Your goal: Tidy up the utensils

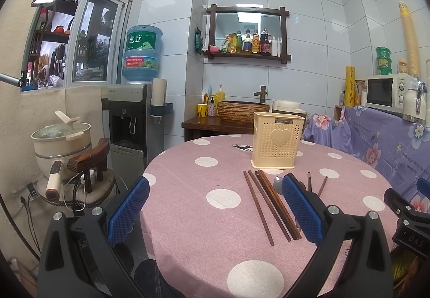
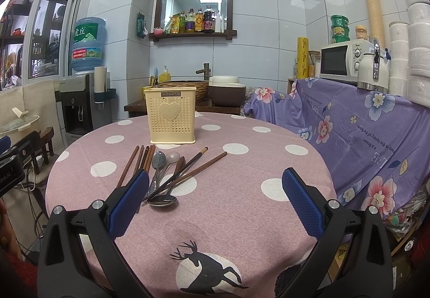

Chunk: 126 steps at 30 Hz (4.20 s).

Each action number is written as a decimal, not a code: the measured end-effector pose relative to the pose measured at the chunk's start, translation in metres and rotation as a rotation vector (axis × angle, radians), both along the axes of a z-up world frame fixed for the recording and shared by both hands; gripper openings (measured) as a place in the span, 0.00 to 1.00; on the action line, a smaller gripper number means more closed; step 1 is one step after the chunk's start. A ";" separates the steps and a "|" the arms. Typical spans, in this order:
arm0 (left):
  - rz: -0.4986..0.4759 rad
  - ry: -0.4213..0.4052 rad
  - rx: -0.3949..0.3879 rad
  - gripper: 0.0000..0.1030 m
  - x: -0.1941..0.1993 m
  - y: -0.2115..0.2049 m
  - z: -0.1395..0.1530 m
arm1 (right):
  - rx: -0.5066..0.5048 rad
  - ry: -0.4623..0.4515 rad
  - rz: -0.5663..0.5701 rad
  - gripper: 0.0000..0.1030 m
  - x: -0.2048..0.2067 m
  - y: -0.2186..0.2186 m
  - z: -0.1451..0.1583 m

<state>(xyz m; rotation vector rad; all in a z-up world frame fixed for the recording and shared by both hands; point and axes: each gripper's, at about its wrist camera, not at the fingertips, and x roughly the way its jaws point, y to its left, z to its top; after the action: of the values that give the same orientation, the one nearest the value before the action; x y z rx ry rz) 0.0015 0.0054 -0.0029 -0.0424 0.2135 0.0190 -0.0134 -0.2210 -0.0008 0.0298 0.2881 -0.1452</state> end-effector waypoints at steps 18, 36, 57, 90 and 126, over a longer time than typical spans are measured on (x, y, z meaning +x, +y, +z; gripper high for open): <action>-0.003 0.002 -0.001 0.95 0.000 0.004 0.000 | 0.001 0.003 -0.001 0.95 -0.002 0.000 -0.001; -0.002 0.003 0.000 0.95 0.001 0.004 0.000 | 0.000 0.003 0.000 0.95 -0.002 0.001 -0.001; -0.002 0.012 0.003 0.95 0.001 0.001 -0.006 | 0.000 0.009 0.000 0.95 -0.001 0.001 -0.002; -0.185 0.630 0.052 0.51 0.226 -0.029 -0.033 | 0.246 0.546 0.100 0.33 0.245 -0.021 -0.031; -0.133 0.770 0.104 0.34 0.271 -0.062 -0.069 | 0.268 0.703 -0.023 0.09 0.345 -0.022 -0.066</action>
<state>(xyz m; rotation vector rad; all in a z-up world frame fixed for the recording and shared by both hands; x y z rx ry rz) 0.2726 -0.0564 -0.0721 0.0856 0.9844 -0.0886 0.3315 -0.2429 -0.0667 0.2512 1.0080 -0.1351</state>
